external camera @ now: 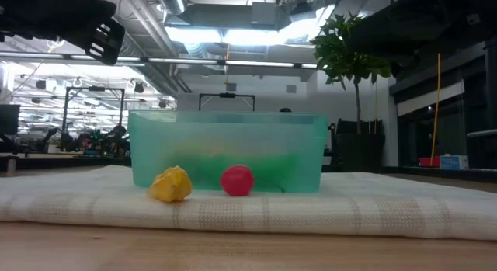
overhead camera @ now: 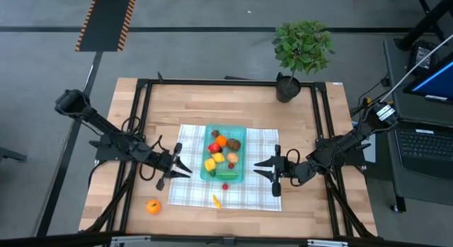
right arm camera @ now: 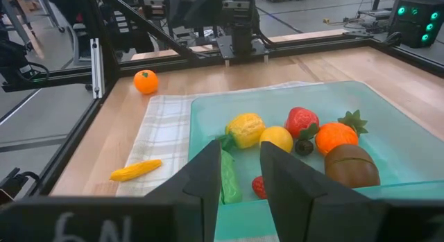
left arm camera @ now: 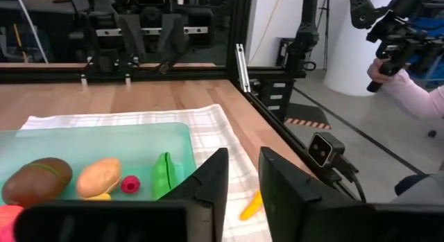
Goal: Pick and placing Produce into tupperware
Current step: Put the red cherry into the blue bin
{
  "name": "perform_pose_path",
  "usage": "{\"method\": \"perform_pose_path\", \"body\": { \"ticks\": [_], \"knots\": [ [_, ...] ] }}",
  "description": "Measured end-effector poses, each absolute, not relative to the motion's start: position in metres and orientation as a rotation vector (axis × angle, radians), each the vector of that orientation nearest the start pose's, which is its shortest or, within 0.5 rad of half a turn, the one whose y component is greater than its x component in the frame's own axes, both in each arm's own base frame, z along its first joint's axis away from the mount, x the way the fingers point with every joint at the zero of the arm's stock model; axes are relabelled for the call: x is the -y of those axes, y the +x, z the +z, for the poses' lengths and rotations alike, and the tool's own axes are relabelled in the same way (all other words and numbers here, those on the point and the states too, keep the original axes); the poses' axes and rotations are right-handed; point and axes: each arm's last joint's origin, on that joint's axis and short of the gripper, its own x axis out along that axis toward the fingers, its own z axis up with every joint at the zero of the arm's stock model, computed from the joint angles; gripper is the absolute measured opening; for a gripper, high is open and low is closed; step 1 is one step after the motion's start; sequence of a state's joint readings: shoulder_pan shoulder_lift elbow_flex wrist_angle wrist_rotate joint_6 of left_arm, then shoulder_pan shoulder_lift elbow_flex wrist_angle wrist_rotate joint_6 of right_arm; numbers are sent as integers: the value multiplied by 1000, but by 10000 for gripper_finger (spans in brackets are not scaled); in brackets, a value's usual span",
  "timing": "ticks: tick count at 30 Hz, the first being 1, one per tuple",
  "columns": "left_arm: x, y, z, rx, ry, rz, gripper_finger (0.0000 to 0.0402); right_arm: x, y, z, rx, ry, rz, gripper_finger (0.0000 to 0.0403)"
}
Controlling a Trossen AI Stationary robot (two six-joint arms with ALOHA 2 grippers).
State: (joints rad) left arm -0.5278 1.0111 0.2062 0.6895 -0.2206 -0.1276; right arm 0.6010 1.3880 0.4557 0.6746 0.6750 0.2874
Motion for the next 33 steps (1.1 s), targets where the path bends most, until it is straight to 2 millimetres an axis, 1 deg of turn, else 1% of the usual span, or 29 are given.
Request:
{"method": "perform_pose_path", "body": {
  "ticks": [10, 14, 18, 22, 27, 31, 33],
  "knots": [
    [90, 166, 181, -125, -76, -293, 159, -128, 220, 180, -190, 131, -103, 104],
    [89, 166, 181, -126, -76, -289, 181, -129, 220, 181, -176, 137, -101, 104],
    [89, 166, 181, -126, -75, -289, 187, -129, 220, 181, -175, 139, -101, 104],
    [90, 165, 180, -134, -72, -291, 184, -129, 220, 181, -176, 144, -95, 104],
    [93, 164, 180, -134, -70, -308, 179, -133, 220, 185, -152, 195, -22, 104],
    [93, 163, 180, -136, -67, -303, 179, -138, 219, 189, -139, 132, 10, 104],
    [94, 163, 179, -140, -47, -296, 179, -142, 220, 194, -125, 117, 22, 104]
  ]
}}
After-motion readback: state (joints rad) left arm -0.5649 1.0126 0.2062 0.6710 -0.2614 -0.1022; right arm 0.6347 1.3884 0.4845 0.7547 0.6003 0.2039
